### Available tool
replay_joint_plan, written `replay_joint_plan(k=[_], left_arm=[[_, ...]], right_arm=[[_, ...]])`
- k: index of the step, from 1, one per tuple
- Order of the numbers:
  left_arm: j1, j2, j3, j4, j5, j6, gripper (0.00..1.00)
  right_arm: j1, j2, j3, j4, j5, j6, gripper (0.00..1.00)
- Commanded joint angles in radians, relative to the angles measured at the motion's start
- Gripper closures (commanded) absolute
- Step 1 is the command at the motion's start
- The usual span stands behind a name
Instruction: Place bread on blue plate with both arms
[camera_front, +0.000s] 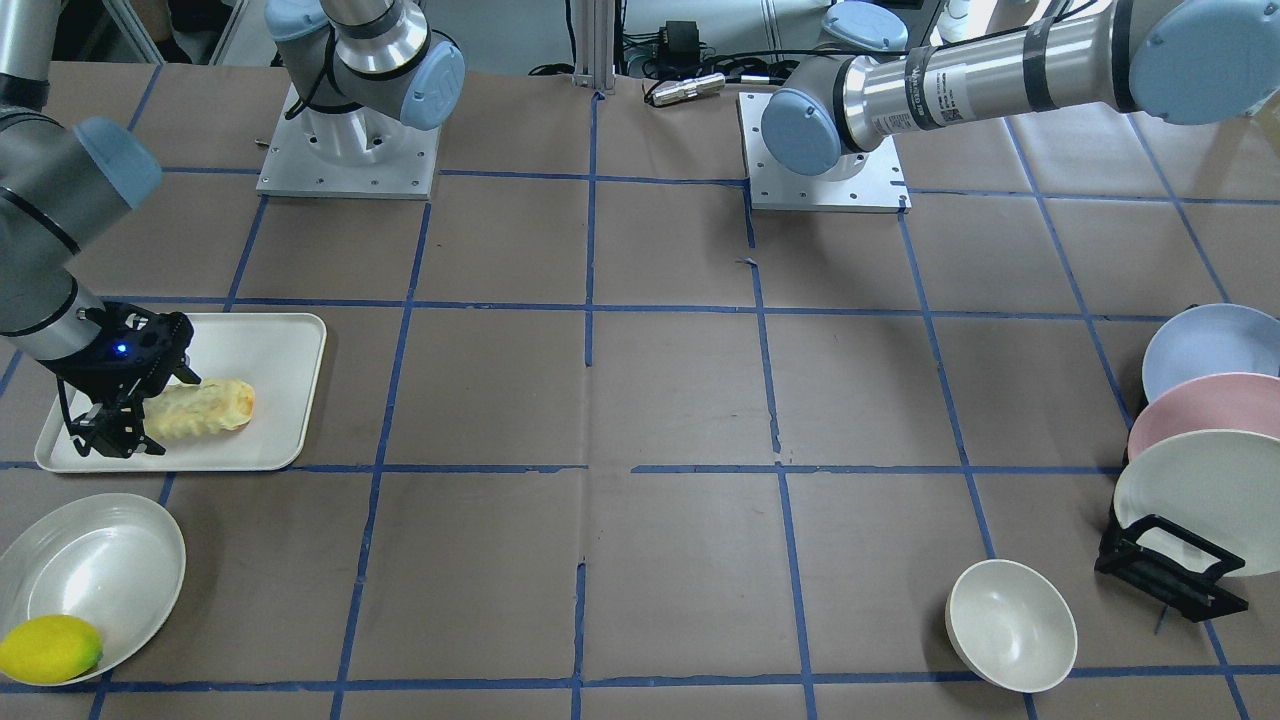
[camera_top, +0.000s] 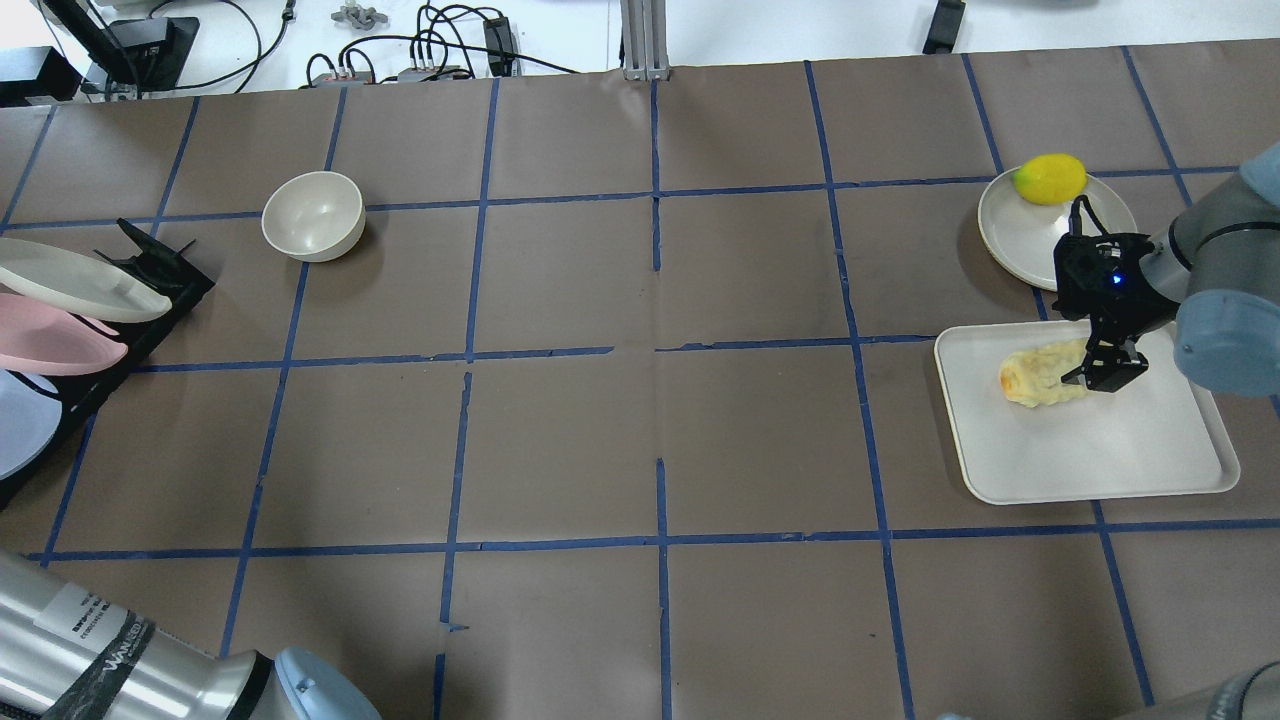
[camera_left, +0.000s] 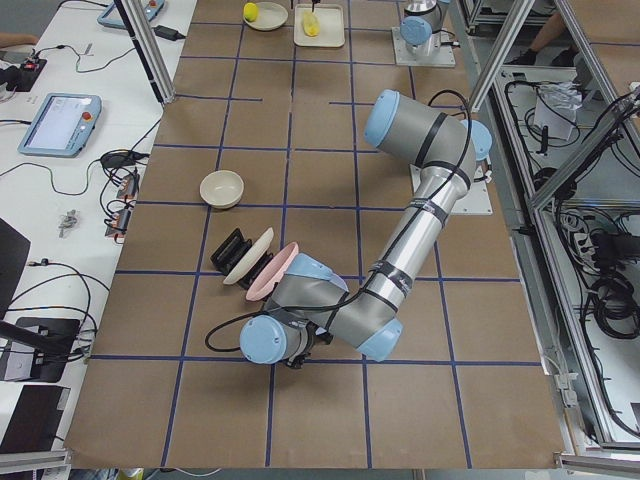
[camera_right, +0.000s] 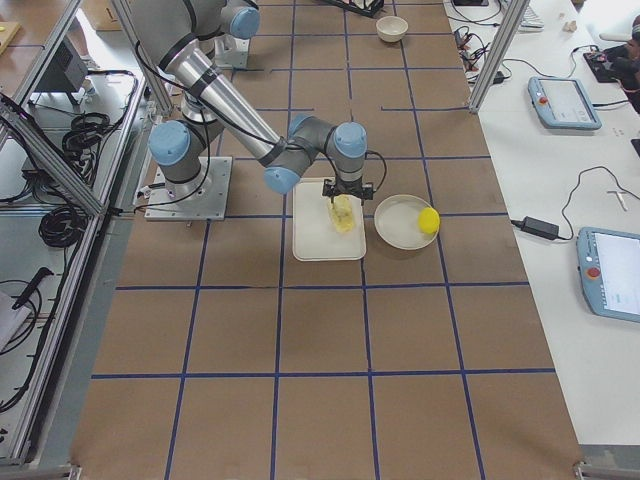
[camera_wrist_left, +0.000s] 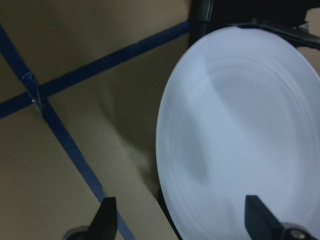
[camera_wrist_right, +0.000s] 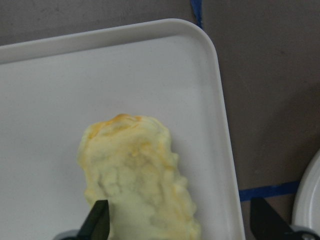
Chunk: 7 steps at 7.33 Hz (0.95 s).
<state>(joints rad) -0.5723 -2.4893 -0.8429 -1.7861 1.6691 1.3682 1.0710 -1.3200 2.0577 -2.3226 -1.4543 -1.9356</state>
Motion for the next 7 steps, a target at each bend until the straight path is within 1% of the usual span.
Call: replay_joint_plan(k=[1,2,3,4,5,6,7], left_arm=[[0.000,-0.023,0.033,-0.001,0.009,-0.001,0.42],[-0.001,-0.022,0.036,-0.012,0.032,0.003,0.68],[-0.004,-0.020,0.036,-0.012,0.053,0.005,0.77],[-0.006,-0.017,0.038,-0.015,0.049,0.005,0.85],[-0.006,-0.013,0.039,-0.024,0.043,0.005,0.90],[-0.008,0.000,0.039,-0.030,0.038,0.005,0.92],[-0.006,0.010,0.045,-0.039,0.040,0.008,0.92]], right_arm=[[0.000,0.021,0.015,-0.020,0.003,0.004,0.00],[-0.003,0.025,0.015,-0.020,0.008,0.004,0.00],[-0.005,0.028,0.015,-0.027,0.008,0.009,0.03],[-0.005,0.028,0.015,-0.037,0.008,0.010,0.13],[-0.005,0.028,0.015,-0.040,0.005,0.036,0.35],[-0.005,0.028,0.015,-0.037,-0.004,0.078,0.52],[-0.005,0.028,0.015,-0.037,-0.012,0.102,0.60]])
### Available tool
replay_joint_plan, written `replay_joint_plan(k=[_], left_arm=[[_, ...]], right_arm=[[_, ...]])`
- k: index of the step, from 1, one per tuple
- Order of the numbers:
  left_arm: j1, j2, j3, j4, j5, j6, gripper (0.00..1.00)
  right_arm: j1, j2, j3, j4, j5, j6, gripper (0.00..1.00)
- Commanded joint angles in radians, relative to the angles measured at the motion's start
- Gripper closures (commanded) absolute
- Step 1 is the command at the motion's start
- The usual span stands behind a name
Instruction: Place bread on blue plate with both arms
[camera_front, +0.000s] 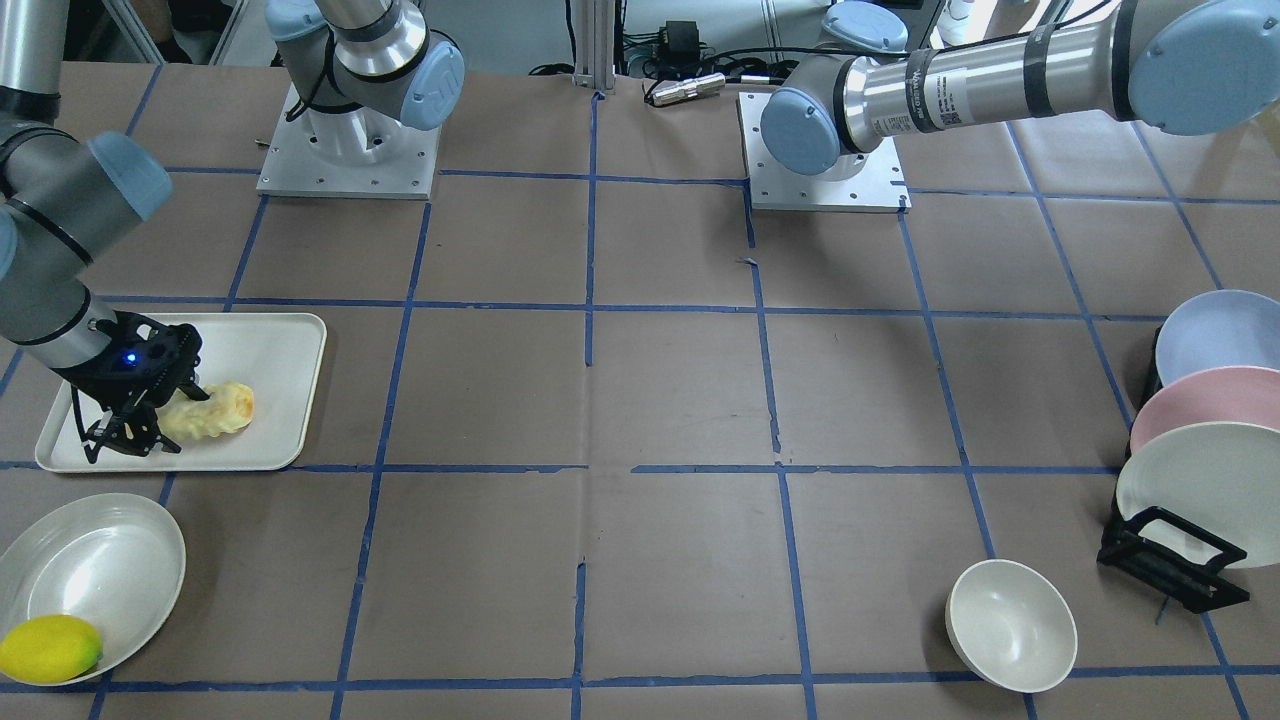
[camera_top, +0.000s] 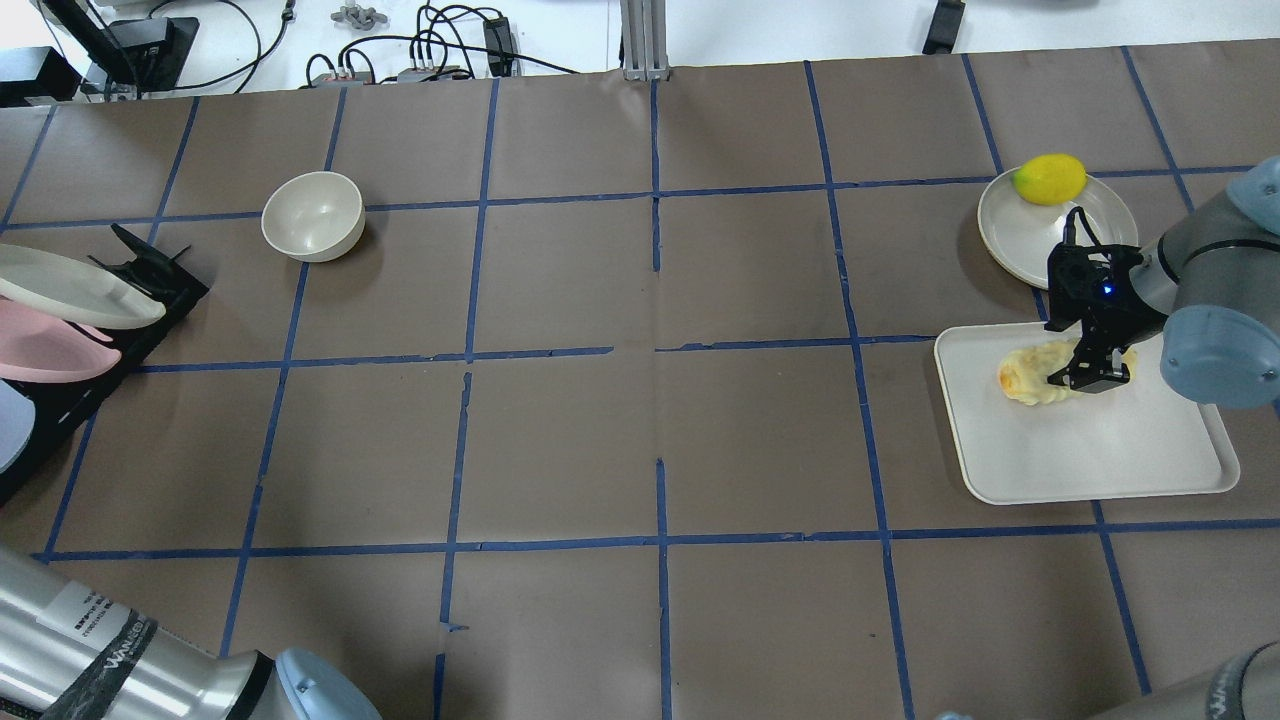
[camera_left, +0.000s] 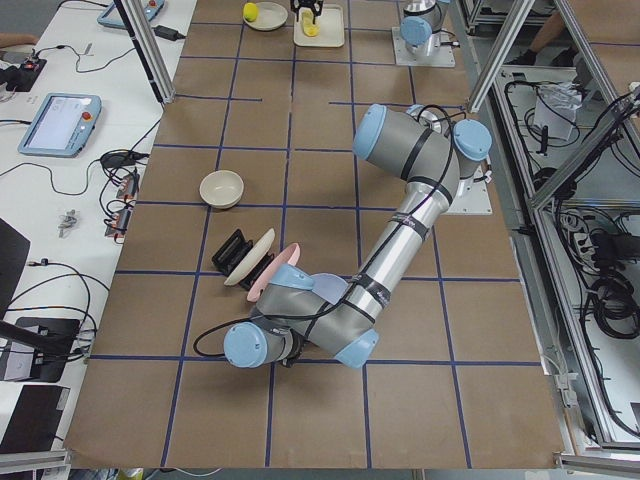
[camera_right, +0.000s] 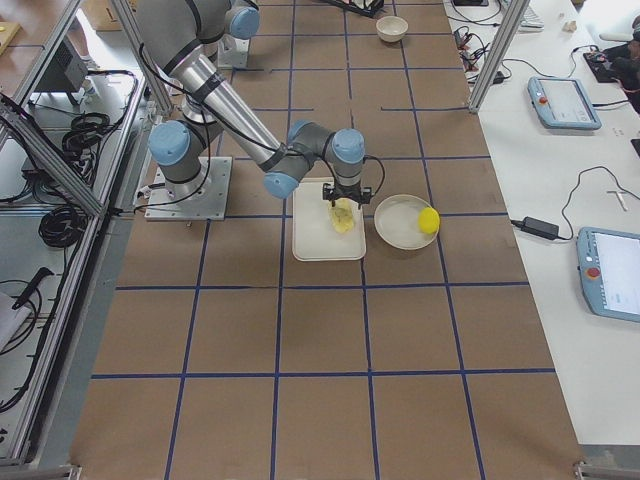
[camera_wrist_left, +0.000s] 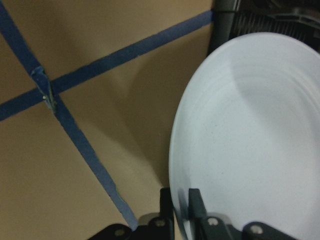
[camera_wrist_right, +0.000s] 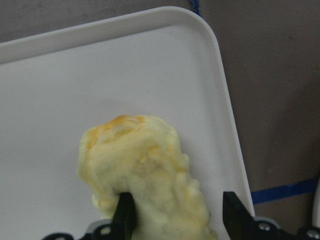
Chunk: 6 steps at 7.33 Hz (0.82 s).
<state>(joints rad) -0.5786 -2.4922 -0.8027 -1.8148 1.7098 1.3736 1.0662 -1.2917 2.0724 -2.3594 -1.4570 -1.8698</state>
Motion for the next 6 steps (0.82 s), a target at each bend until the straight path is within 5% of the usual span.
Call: replay_joint_plan(k=[1,6], left_arm=[[0.000,0.039,0.019,-0.038,-0.001,0.043,0.94],[-0.027,0.286,0.030,-0.373,-0.018,-0.005,0.95]], right_arm=[[0.000,-0.006,0.000,0.002,-0.025,0.076,0.68],[0.069,-0.107,-0.103,0.176,-0.102,0.323,0.76]])
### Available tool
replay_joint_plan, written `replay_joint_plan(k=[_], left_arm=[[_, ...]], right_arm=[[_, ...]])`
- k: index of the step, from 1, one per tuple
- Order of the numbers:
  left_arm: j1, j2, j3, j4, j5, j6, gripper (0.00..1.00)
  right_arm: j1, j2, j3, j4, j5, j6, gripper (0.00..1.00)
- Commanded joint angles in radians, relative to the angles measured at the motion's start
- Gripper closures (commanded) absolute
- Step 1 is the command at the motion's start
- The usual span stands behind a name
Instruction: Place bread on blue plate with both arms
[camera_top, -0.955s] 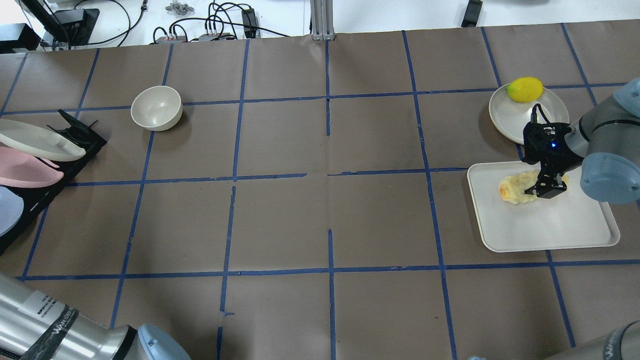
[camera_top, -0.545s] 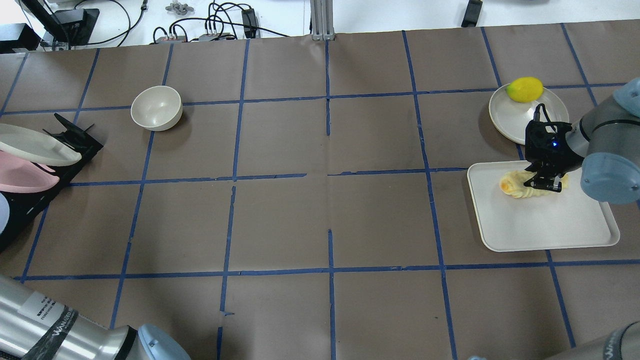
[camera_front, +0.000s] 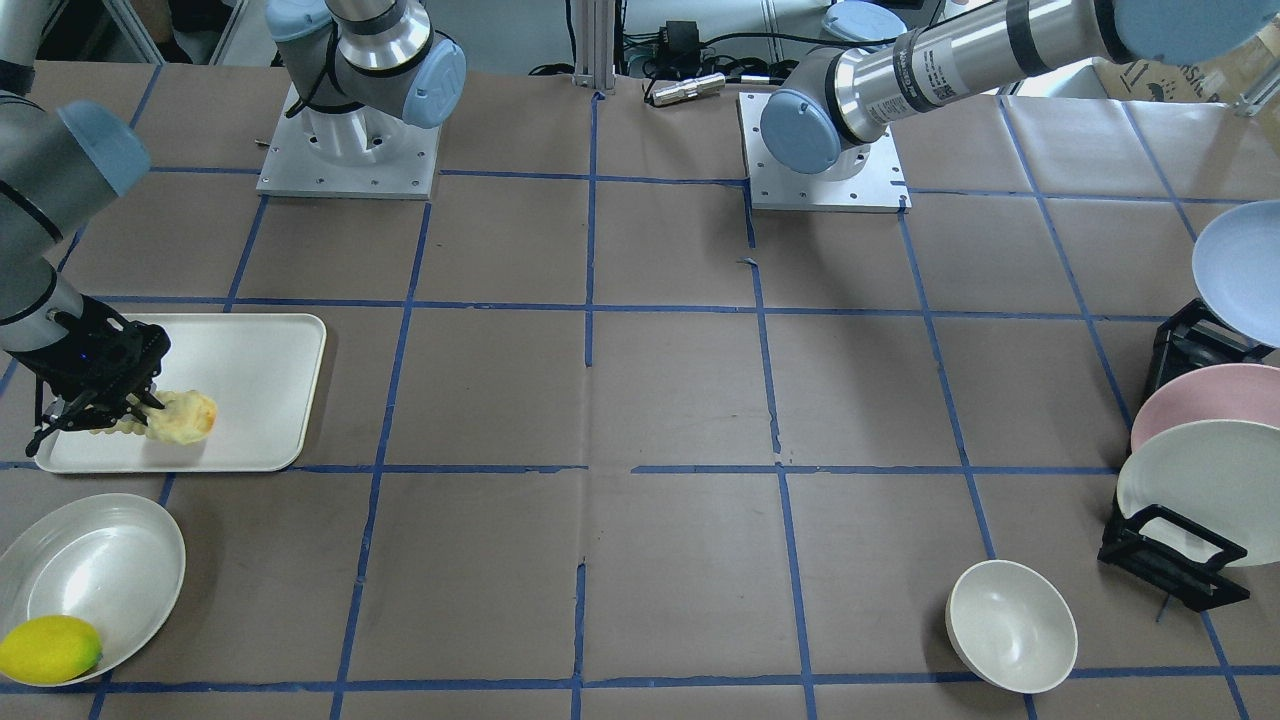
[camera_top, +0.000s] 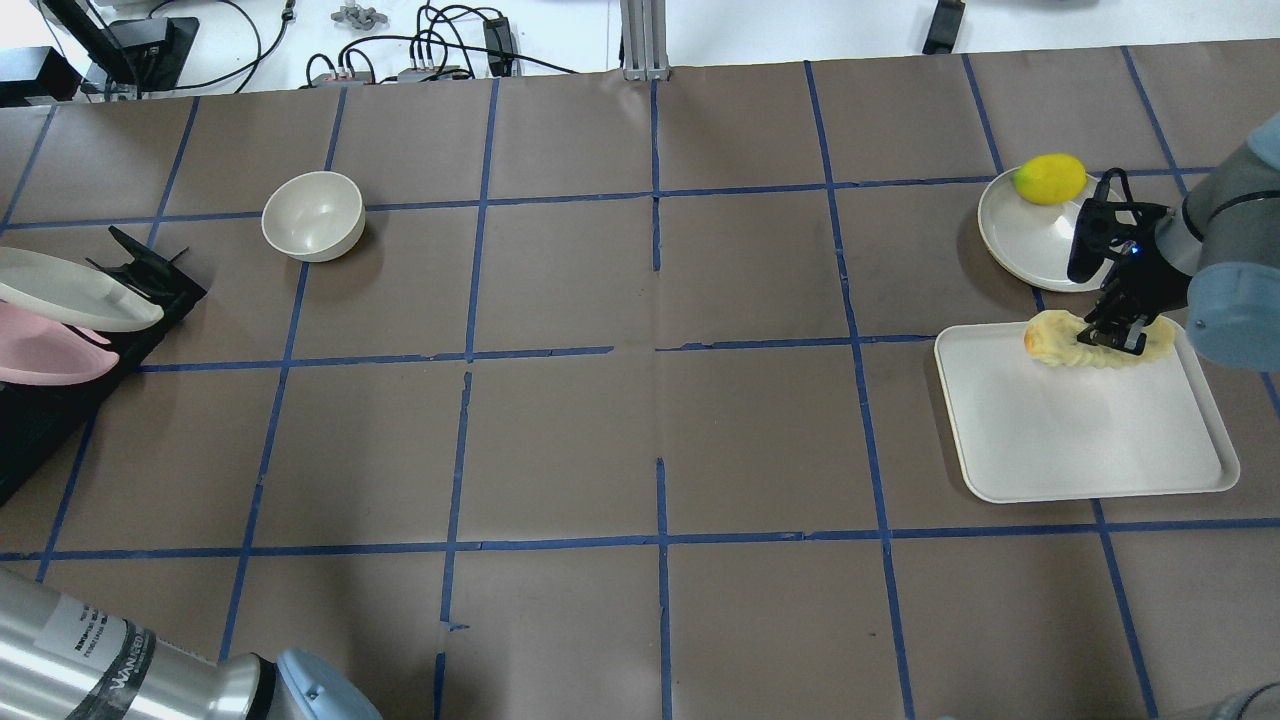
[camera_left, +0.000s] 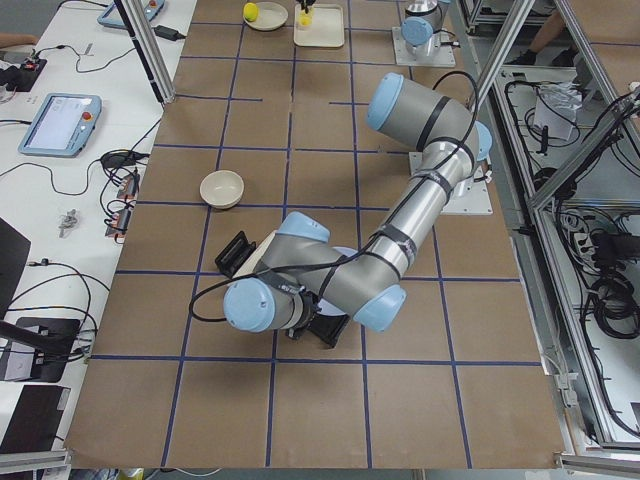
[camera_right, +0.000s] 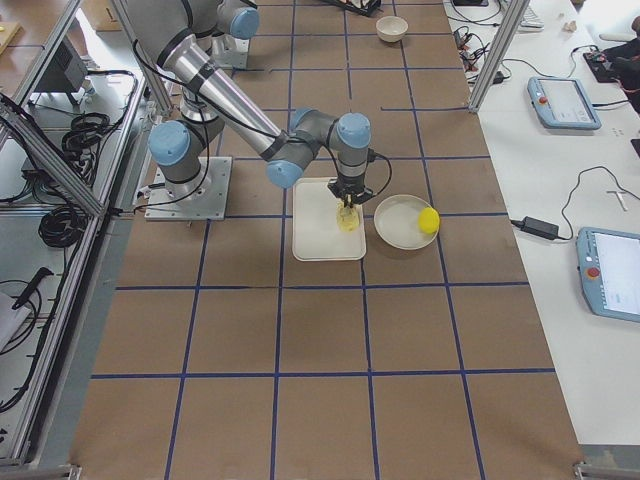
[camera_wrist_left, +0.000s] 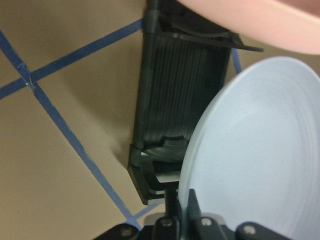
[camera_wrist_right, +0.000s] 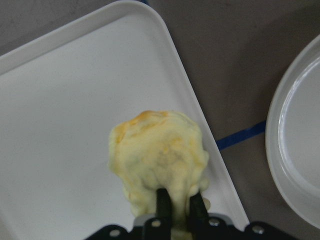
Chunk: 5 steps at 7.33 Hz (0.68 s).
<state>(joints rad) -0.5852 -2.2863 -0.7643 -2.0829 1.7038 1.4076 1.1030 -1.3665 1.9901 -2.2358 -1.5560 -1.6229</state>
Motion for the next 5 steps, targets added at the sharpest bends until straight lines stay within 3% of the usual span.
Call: replay_joint_plan(k=[1,3,5], left_arm=[[-0.080,0.115,-0.021,-0.155,-0.033,-0.096,0.95],[-0.197,0.142,-0.093,-0.177,-0.154,-0.165,0.95],[-0.424,0.137,-0.170,-0.072,-0.287,-0.354,0.97]], right_arm=[[0.052,-0.063,-0.031,0.086,-0.001,0.124,0.75],[0.142,-0.101,-0.082,0.105,0.001,0.341,0.75],[0.259,-0.126,-0.186,0.248,0.002,0.663,0.74]])
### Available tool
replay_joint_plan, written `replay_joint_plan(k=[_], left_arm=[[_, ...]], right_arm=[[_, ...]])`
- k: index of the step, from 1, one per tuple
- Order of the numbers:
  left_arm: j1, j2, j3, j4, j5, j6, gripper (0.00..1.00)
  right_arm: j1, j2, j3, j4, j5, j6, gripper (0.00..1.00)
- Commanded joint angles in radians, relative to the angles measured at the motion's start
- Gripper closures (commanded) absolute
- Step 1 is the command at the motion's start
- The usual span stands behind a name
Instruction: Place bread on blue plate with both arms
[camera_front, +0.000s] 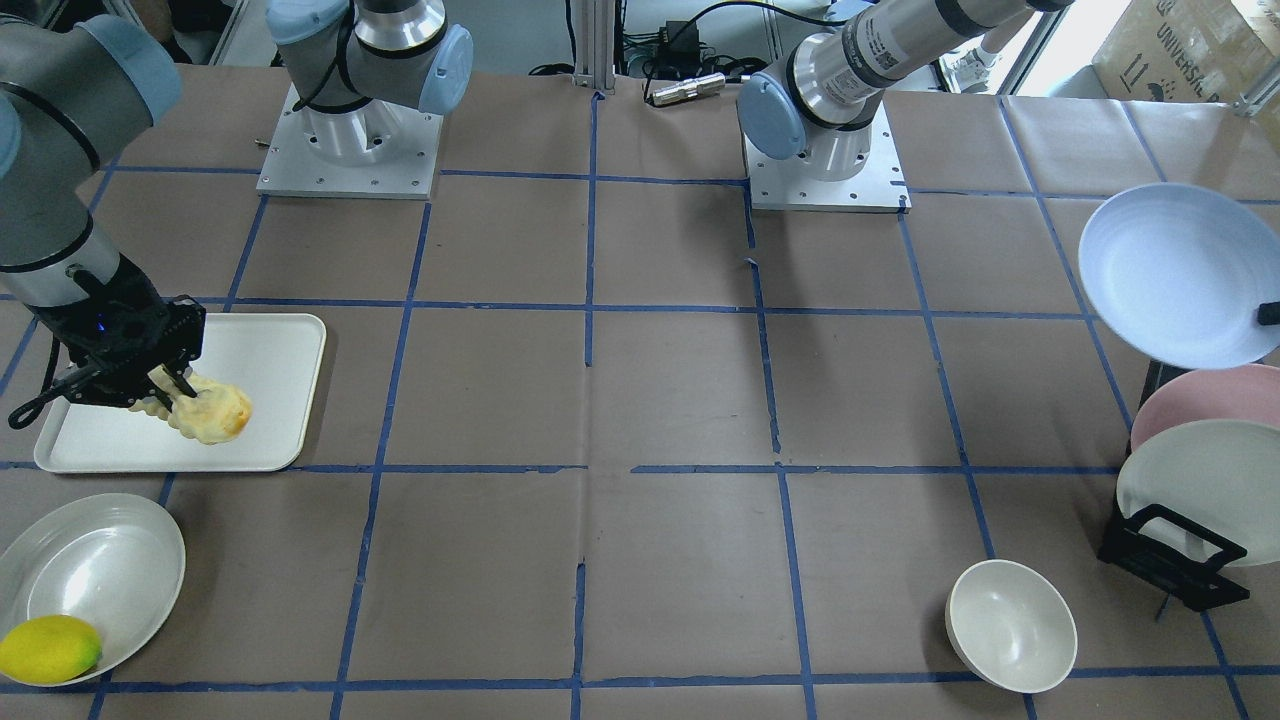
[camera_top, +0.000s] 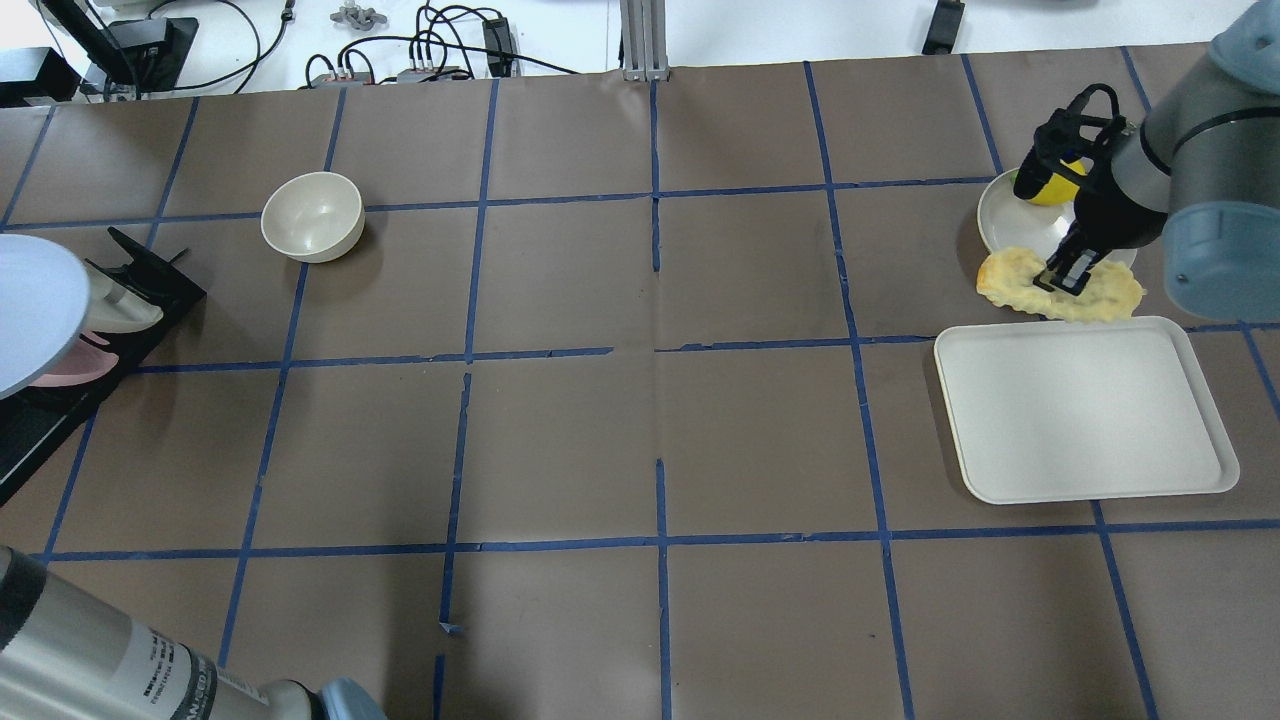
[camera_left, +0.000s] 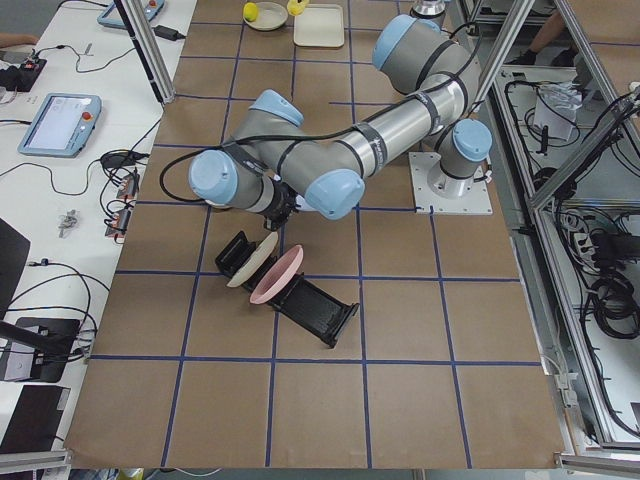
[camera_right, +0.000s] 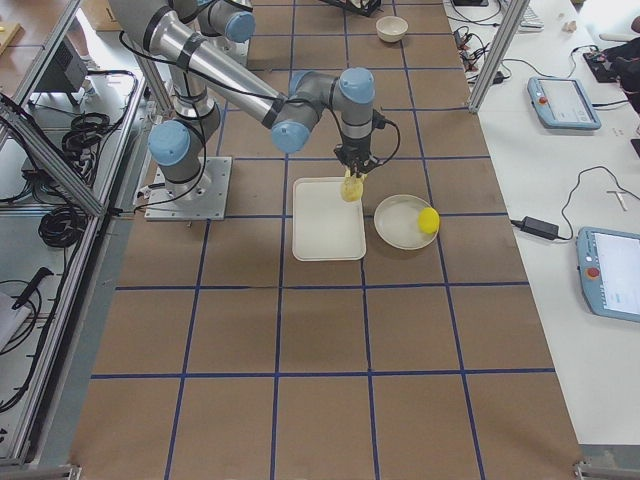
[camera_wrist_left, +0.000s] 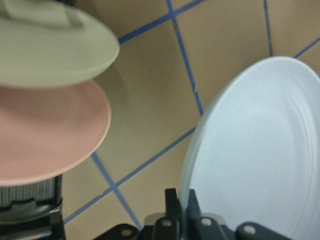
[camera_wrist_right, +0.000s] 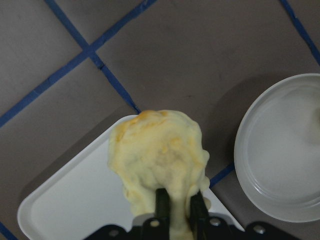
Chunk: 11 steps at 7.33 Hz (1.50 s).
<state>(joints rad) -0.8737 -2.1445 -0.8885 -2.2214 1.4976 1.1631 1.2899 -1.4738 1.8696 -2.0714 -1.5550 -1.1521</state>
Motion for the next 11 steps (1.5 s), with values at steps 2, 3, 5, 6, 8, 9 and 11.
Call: replay_joint_plan(k=[2,3,5,6,8,9,11], left_arm=[[-0.363,0.038,-0.207,0.219,-0.132,-0.462,0.98],[-0.449,0.093,-0.345,0.403,-0.131,-0.590,0.98],[-0.615,0.143,-0.591,0.747,-0.131,-0.960,0.97],[-0.718,0.144,-0.668,0.898,-0.134,-1.114,0.97],[-0.795,0.124,-0.746,1.124,-0.135,-1.357,0.97],[-0.794,0.127,-0.795,1.149,-0.137,-1.375,0.97],[-0.794,0.127,-0.846,1.200,-0.160,-1.352,0.83]], right_arm=[[0.197,-0.017,-0.177,0.206,-0.002,0.441,0.73],[0.241,-0.014,-0.226,0.255,-0.008,0.516,0.72],[0.285,0.012,-0.259,0.321,-0.071,0.683,0.73],[0.316,0.018,-0.260,0.320,-0.072,0.725,0.73],[0.345,0.032,-0.259,0.335,-0.060,0.868,0.73],[0.361,0.041,-0.260,0.333,-0.057,0.902,0.73],[0.422,0.085,-0.268,0.320,-0.059,1.038,0.73]])
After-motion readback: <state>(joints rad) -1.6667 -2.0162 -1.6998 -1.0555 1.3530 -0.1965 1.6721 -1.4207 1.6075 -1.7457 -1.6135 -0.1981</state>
